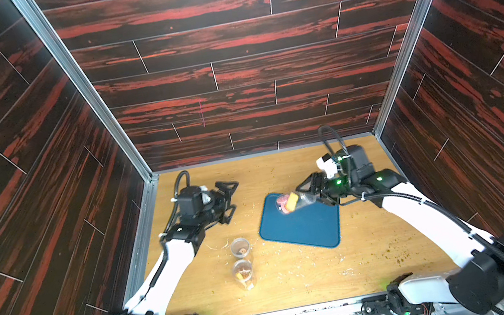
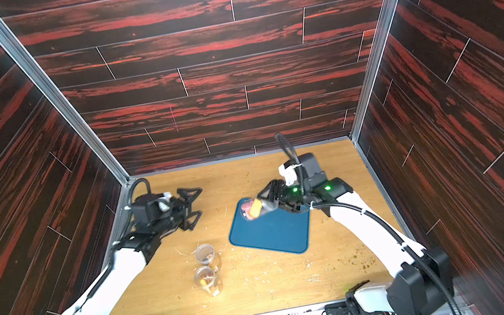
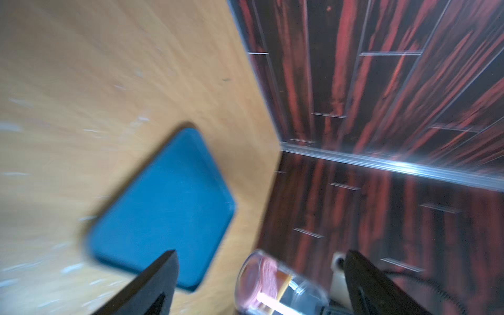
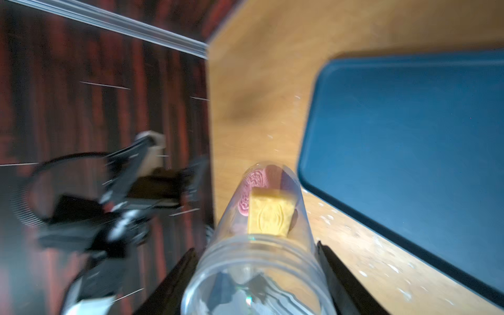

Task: Pour the cookies out of the jar
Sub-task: Pick up the jar from the center of the board.

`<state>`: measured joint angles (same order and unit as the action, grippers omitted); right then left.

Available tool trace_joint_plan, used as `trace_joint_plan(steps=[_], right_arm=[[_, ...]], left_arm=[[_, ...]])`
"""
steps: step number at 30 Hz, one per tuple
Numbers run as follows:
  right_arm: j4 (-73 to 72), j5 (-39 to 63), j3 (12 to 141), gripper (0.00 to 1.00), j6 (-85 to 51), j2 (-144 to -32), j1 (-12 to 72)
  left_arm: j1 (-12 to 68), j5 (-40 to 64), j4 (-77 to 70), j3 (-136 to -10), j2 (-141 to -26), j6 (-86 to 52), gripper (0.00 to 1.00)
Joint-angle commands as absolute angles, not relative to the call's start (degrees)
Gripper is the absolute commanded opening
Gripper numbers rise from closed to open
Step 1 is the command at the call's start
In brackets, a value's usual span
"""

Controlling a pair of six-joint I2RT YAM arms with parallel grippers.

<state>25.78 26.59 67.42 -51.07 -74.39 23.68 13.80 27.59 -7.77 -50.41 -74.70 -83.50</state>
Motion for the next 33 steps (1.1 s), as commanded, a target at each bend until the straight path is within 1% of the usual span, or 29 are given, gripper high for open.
trace_joint_plan(steps=[1,3,8,12,17,21,24,33], right_arm=[[16.5,31.2,66.2,0.63,-57.5,-73.2,23.4],[13.5,32.1,65.9,0.63,-59.2,-73.2,23.4],[8.8,33.4,66.2,0.63,-61.9,-74.1,23.4],[7.3,34.2,67.4,0.63,-62.5,-75.5,23.4],[9.4,35.0,69.4,0.63,-60.2,-77.4,23.4],[10.1,35.3,70.5,0.63,-59.1,-78.9,23.4],[10.5,35.3,71.2,0.63,-58.4,-79.7,23.4],[12.6,33.7,71.4,0.62,-56.0,-80.7,23.2]], left_arm=[[15.8,26.7,-21.5,-49.9,-76.4,-99.0,0.97],[17.3,25.0,-20.0,-49.7,-76.5,-102.3,0.97],[22.1,15.6,-29.5,-44.7,-77.0,-114.4,0.97],[27.0,10.4,-29.9,-45.7,-79.0,-117.9,0.97],[31.9,4.6,-36.2,-48.9,-85.0,-122.2,0.97],[35.6,3.0,-36.2,-53.8,-88.9,-123.9,0.97],[37.3,0.7,-35.6,-54.8,-89.4,-124.9,0.97],[37.4,-1.1,-34.4,-55.1,-88.0,-125.8,0.97]])
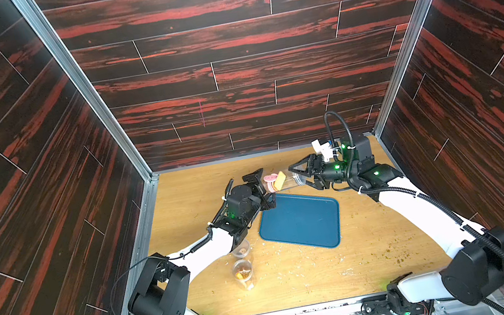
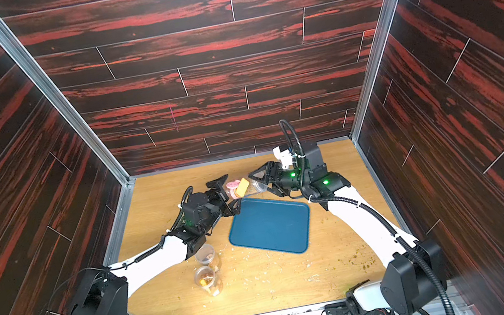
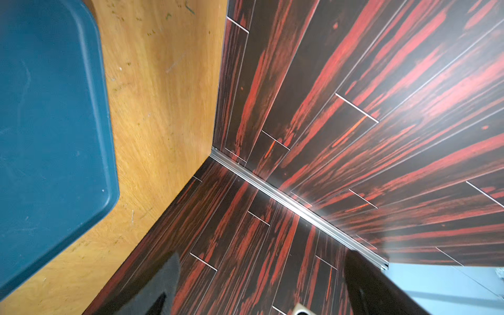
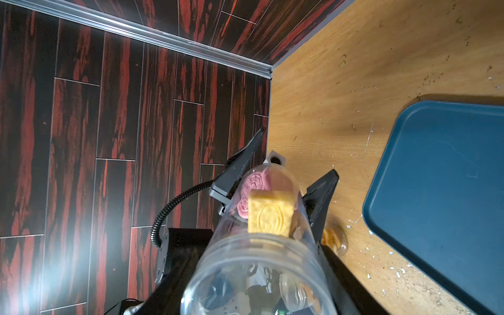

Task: Pour the cookies out of the jar
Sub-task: Pick up the jar from the center of the board.

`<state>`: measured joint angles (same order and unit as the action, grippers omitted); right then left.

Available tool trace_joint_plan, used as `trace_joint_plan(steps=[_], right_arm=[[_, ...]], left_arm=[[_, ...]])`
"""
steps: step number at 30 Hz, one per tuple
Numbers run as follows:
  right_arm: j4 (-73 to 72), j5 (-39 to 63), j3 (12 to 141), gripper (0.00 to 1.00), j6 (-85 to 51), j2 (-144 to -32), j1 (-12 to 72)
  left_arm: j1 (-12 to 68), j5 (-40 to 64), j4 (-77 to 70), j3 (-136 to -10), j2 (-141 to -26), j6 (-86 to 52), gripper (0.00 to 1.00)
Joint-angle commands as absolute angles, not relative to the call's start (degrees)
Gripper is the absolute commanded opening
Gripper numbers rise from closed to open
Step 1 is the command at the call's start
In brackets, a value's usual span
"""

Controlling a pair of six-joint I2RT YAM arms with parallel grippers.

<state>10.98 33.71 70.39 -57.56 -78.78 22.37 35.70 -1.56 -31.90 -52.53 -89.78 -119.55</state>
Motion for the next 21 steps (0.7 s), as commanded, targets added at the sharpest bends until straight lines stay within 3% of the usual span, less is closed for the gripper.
trace_joint_plan(steps=[1,21], right_arm=[[12.7,33.5,71.4,0.62,-56.0,-80.7,23.2],[9.4,32.6,68.8,0.62,-57.7,-80.9,23.4]], left_arm=[[37.5,-1.2,-34.4,-54.9,-87.7,-126.1,0.97],[37.4,-1.2,-37.1,-54.8,-87.4,-127.8,0.95]])
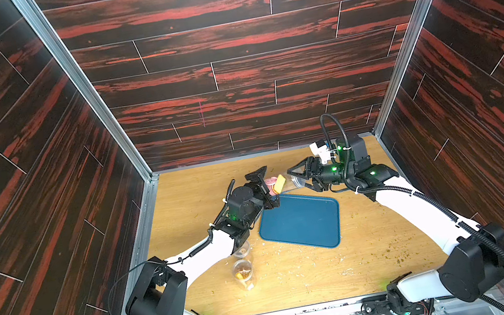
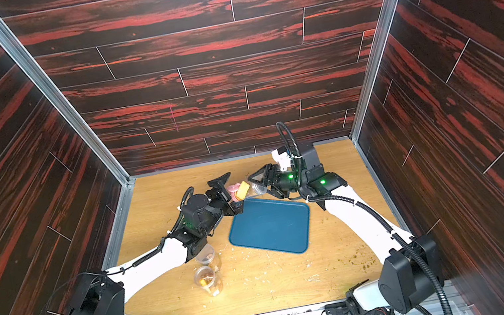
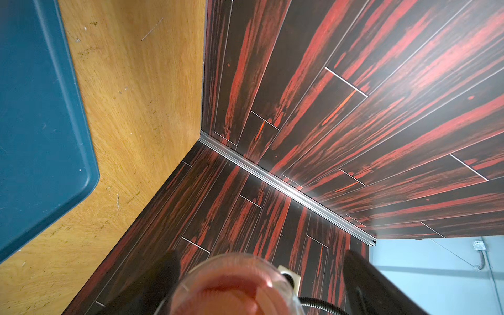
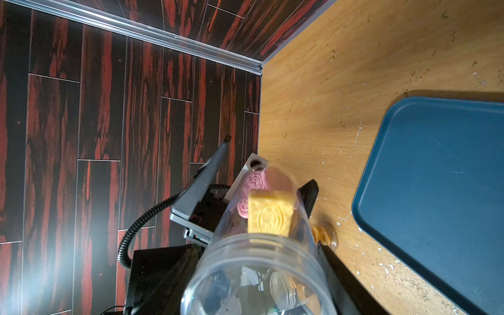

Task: Pour the cookies out of the jar
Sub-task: Pick up the jar from the center of the board.

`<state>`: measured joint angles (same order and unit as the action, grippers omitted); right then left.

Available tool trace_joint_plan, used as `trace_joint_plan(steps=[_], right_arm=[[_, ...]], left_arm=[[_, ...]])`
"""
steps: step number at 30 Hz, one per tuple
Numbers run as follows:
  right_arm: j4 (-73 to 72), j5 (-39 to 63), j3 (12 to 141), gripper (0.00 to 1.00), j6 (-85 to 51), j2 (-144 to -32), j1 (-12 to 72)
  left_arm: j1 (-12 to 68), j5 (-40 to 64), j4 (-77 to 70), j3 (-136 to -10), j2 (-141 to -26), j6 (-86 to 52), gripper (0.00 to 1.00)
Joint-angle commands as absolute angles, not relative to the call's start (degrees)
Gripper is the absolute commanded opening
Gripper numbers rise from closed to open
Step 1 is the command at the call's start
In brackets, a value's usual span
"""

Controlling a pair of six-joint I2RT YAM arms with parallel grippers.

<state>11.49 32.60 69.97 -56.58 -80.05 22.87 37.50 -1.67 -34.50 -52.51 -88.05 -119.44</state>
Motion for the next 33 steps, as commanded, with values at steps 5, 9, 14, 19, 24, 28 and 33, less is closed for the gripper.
trace_joint_plan(steps=[5,9,14,19,24,28,33], right_arm=[[8.1,32.2,66.8,0.62,-58.4,-80.4,24.0],[7.7,31.1,66.0,0.62,-58.2,-79.9,24.4],[7.3,30.4,65.4,0.62,-58.1,-80.1,25.0],[7.1,29.9,65.7,0.62,-58.3,-80.6,25.9],[7.4,30.1,66.4,0.62,-58.1,-80.9,26.4],[8.3,30.0,67.3,0.62,-57.3,-81.0,26.8],[9.0,29.7,68.0,0.62,-56.9,-81.1,27.2]], left_arm=[[37.6,-0.6,-36.6,-57.0,-88.6,-127.4,0.93],[37.8,-0.2,-35.9,-57.9,-89.2,-127.2,0.92],[37.9,0.4,-35.1,-57.9,-89.6,-127.4,0.90],[38.0,0.7,-35.5,-57.6,-89.9,-127.7,0.87],[37.9,0.4,-36.8,-56.5,-90.1,-128.1,0.83],[37.7,-0.3,-37.5,-55.4,-89.8,-128.6,0.82],[37.0,-0.1,-38.2,-54.1,-89.6,-128.8,0.81]])
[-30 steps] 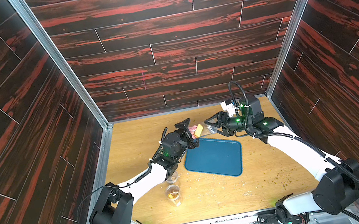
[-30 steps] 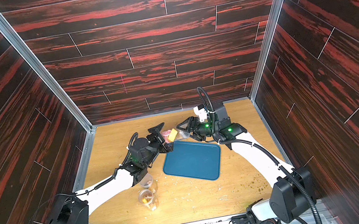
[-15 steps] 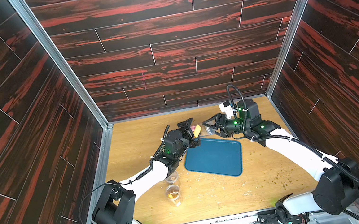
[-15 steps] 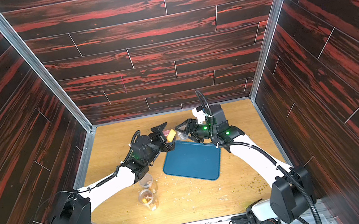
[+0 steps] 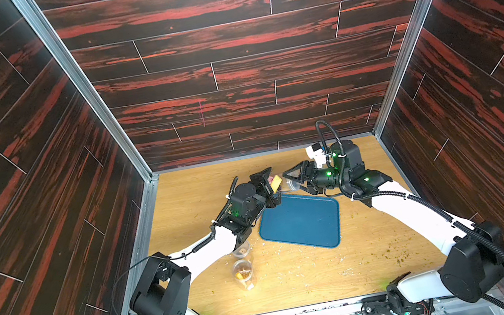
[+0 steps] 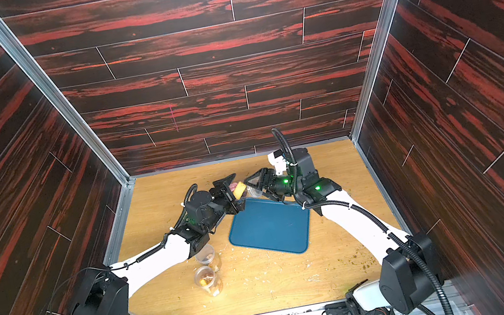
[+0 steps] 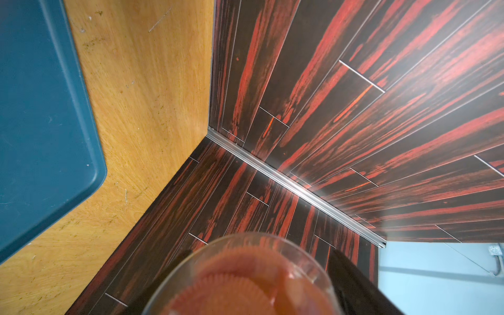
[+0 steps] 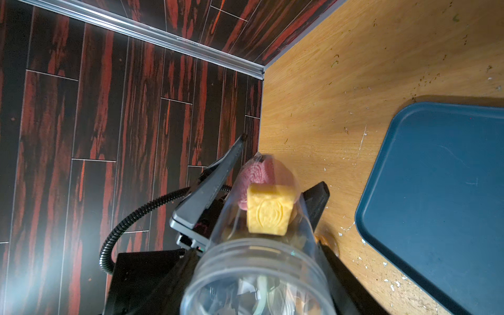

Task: Pour the cookies out of the jar
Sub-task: Pick up the jar from the center of the board.

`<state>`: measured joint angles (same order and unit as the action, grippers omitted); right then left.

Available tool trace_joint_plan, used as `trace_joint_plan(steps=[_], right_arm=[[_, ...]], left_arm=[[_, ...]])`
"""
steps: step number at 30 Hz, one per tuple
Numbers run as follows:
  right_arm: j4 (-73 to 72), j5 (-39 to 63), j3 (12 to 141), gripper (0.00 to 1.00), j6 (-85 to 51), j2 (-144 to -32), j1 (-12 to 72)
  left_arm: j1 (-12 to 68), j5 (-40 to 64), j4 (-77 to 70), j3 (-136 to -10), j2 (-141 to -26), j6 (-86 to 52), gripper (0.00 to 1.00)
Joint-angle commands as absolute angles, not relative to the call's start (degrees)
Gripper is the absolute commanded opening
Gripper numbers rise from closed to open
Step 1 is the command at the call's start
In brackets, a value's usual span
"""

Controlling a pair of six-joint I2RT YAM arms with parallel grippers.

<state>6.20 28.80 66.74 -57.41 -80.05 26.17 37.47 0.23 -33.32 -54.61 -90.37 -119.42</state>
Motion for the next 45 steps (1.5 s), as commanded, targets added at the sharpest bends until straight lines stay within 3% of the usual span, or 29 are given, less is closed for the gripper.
trace_joint_plan(steps=[1,15,26,35,45], right_arm=[[9.1,29.6,68.1,0.62,-57.0,-81.0,27.2],[9.8,30.1,69.1,0.62,-56.6,-80.9,27.3],[9.6,30.7,68.2,0.64,-56.3,-80.5,27.7],[9.8,30.8,67.9,0.67,-56.0,-80.6,27.7],[10.4,30.9,69.7,0.82,-55.5,-82.1,27.7]], left_arm=[[36.6,0.0,-38.2,-53.9,-89.3,-128.7,0.83],[34.2,0.5,-37.6,-50.9,-87.0,-127.4,0.85],[34.3,1.6,-38.0,-53.3,-88.5,-126.7,0.70],[34.3,2.6,-38.1,-54.1,-89.7,-126.7,0.64],[34.3,2.7,-38.1,-53.0,-89.5,-126.3,0.58]])
